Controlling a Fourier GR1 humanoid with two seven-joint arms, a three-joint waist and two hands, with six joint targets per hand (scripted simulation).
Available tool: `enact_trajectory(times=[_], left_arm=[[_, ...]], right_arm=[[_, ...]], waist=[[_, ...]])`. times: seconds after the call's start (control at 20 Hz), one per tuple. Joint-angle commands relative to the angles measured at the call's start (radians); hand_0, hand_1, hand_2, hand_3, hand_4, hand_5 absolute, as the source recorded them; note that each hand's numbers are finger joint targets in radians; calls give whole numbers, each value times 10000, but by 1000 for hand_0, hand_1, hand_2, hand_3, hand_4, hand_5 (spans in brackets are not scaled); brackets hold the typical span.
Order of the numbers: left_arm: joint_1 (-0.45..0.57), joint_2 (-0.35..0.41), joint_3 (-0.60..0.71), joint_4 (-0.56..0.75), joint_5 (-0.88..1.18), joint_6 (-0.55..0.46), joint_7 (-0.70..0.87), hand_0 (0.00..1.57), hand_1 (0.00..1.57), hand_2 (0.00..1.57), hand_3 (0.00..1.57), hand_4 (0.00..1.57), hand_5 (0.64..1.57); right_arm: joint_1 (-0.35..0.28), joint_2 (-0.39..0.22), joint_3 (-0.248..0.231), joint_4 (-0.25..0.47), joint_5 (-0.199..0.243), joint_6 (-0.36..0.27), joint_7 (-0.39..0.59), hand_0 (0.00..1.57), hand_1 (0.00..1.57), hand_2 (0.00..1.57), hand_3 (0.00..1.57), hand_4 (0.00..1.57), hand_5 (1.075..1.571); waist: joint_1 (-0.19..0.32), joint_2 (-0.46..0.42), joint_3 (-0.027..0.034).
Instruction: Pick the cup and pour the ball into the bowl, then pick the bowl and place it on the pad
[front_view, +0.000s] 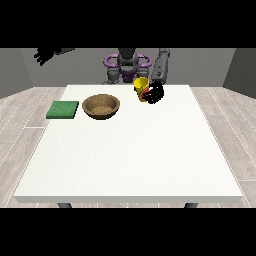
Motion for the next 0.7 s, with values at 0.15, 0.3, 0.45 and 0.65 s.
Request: enact_trajectory(times=[0.15, 0.3, 0.45, 0.65], left_arm=[[-886, 702, -2388, 762, -3847, 2306, 2266, 1362, 1362, 1571, 1571, 1448, 1533], [-1487, 531, -3357, 1412, -5453, 2702, 4168, 1347, 1347, 1571, 1571, 1444, 1540], [-2906, 198, -3955, 1929, -6534, 1858, 6168, 1359, 1359, 1571, 1571, 1466, 1531], [-3298, -653, -4759, 1628, -7178, 1301, 7938, 1359, 1359, 1571, 1571, 1466, 1531]], right_arm=[[-161, -187, -114, 937, -5, 89, 142, 0, 0, 0, 174, 643, 1562], [73, -56, 55, 1292, 190, 201, 36, 0, 0, 0, 103, 669, 1559], [29, 164, 234, 1598, 383, 234, -258, 0, 0, 0, 0, 681, 1559], [-103, -730, -514, 2912, -222, 1218, -449, 0, 0, 0, 0, 685, 1559]], waist=[[70, -641, 52], [155, -1208, 56], [81, -1283, 22], [233, -1264, -4]])
